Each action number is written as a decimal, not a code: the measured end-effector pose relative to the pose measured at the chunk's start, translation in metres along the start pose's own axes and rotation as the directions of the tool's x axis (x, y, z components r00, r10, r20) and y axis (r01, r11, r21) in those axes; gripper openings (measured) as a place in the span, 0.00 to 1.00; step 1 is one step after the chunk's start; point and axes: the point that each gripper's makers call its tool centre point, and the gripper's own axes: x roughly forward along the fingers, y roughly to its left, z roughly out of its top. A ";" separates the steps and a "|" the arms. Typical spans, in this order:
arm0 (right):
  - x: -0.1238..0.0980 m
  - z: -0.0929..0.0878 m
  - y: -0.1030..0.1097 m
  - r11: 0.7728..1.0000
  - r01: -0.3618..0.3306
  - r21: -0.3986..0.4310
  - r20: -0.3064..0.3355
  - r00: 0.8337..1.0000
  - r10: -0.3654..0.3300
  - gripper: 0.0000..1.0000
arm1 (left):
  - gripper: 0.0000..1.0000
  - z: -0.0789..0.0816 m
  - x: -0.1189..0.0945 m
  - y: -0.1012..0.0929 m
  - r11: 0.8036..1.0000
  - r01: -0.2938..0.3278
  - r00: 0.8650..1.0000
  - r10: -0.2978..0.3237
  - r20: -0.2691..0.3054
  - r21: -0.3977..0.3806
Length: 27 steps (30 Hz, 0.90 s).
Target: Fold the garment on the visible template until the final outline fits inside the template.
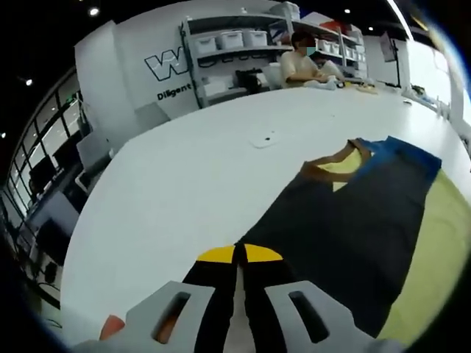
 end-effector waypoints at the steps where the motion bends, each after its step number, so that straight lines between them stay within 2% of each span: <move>1: 0.000 0.000 0.000 1.000 0.000 0.002 0.000 1.000 0.000 0.47 | 0.02 -0.001 0.000 0.000 1.000 -0.001 1.000 0.001 -0.003 0.006; 9: 0.000 0.001 -0.001 1.000 0.003 0.004 0.003 1.000 -0.003 0.47 | 0.02 0.000 -0.001 0.002 0.999 -0.004 1.000 0.003 0.025 0.043; 14: -0.001 0.001 0.000 1.000 0.003 0.003 0.004 1.000 -0.003 0.47 | 0.02 0.002 -0.007 0.007 0.999 -0.024 1.000 0.023 0.018 0.025; 20: -0.001 0.003 0.002 1.000 -0.003 -0.001 0.008 1.000 0.003 0.47 | 0.02 0.015 -0.021 0.003 0.999 -0.018 0.998 0.016 0.066 0.032; 27: -0.001 0.005 0.004 1.000 -0.009 -0.005 0.014 1.000 0.009 0.47 | 0.02 0.020 -0.043 -0.012 0.999 0.021 0.993 -0.024 0.113 0.033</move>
